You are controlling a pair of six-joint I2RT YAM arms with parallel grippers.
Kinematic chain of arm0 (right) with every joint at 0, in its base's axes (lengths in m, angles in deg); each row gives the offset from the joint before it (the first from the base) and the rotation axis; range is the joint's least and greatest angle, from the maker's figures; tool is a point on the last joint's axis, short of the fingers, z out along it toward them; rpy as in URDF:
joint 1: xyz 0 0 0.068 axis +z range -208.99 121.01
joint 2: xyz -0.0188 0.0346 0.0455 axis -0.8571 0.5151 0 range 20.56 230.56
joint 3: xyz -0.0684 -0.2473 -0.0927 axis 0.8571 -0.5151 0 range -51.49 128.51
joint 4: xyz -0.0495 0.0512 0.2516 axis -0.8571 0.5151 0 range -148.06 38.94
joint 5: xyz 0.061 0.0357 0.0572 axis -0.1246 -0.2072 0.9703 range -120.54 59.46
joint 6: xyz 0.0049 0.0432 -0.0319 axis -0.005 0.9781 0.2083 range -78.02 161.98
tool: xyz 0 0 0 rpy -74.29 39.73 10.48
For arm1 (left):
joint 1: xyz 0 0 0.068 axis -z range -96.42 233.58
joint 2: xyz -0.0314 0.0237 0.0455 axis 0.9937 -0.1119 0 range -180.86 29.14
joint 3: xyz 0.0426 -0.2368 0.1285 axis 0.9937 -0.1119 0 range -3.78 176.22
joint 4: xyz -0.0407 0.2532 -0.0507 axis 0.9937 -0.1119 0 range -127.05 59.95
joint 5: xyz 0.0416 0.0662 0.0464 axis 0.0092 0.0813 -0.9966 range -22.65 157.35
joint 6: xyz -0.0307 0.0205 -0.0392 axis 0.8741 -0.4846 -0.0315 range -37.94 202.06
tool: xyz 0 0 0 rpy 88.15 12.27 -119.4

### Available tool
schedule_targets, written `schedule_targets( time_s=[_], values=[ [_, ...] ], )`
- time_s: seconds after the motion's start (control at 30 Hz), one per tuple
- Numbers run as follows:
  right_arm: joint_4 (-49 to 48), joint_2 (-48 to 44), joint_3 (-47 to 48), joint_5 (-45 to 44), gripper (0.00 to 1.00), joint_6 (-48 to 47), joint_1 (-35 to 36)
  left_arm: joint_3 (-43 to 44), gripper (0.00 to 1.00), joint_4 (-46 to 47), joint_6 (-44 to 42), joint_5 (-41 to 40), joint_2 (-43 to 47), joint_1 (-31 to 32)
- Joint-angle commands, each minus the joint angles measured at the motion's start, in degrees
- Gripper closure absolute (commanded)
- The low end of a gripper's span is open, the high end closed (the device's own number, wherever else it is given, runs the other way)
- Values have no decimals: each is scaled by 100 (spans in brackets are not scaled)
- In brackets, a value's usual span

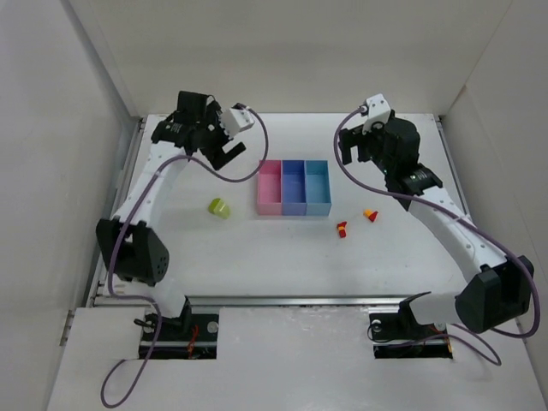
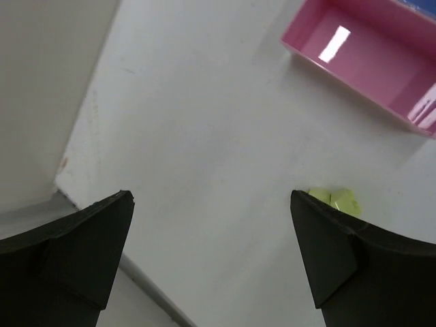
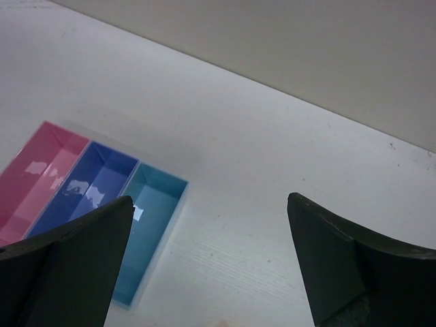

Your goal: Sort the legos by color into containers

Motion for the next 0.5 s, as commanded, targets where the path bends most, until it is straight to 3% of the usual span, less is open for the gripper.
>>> schedule_targets(
  time_s=[0.0,0.03,0.1,0.13,0.27,0.47],
  values=[
    [-155,-356,-22,-331,0,121,95,-669,0,1137,1122,46,1506,355],
    [-155,-356,-83,-331,0,121,95,-1022,0,2186,1564,-931,1702,453],
    [-155,-356,-84,-331,0,121,148,-1656,0,2731,1876,-1555,2062,620],
    [-155,-356,-84,-331,0,121,200,-2041,0,2358,1136,-1383,2065,682],
    [-85,-303,-22,-384,0,173,350,-2362,10,1741,551,-427,2196,701],
    [47,-242,-22,-341,0,350,534,-2871,16,2038,-155,-906,2171,437]
  ],
)
